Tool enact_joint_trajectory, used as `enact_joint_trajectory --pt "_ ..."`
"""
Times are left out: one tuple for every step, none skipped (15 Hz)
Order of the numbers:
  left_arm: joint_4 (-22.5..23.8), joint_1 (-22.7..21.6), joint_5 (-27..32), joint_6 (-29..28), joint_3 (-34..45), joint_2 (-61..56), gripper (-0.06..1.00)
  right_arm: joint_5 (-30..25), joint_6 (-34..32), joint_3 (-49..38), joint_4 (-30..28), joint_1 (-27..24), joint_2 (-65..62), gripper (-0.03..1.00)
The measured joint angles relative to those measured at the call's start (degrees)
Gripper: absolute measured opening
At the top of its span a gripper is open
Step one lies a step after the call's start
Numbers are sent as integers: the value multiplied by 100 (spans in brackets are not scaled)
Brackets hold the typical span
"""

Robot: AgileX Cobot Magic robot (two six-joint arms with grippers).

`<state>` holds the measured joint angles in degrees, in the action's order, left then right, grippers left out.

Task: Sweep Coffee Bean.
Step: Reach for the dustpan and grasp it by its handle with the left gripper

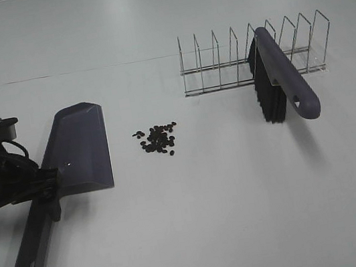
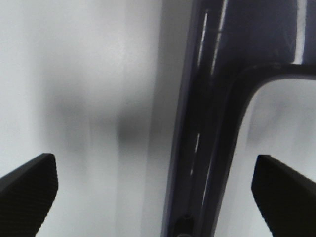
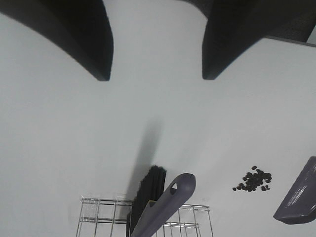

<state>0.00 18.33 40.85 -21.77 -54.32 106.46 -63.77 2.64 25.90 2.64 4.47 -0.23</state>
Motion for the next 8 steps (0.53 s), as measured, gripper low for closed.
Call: enact_joint_trajectory --pt "0 52 -6 0 -103 126 98 0 0 0 0 0 0 50" --pt "0 86 -6 0 -218 241 98 0 0 0 0 0 0 50" --pt "0 109 -6 -6 -338 344 98 0 0 0 0 0 0 50" --pt "0 109 -6 -11 -447 458 98 0 0 0 0 0 0 50" --pt "0 109 -6 -17 -533 561 97 0 0 0 0 0 0 50" --pt "0 120 -6 -17 -596 647 95 0 0 0 0 0 0 50" --pt "0 138 -11 -17 -682 722 93 0 0 0 0 0 0 50" --pt "0 166 -17 -17 -756 785 90 0 0 0 0 0 0 50"
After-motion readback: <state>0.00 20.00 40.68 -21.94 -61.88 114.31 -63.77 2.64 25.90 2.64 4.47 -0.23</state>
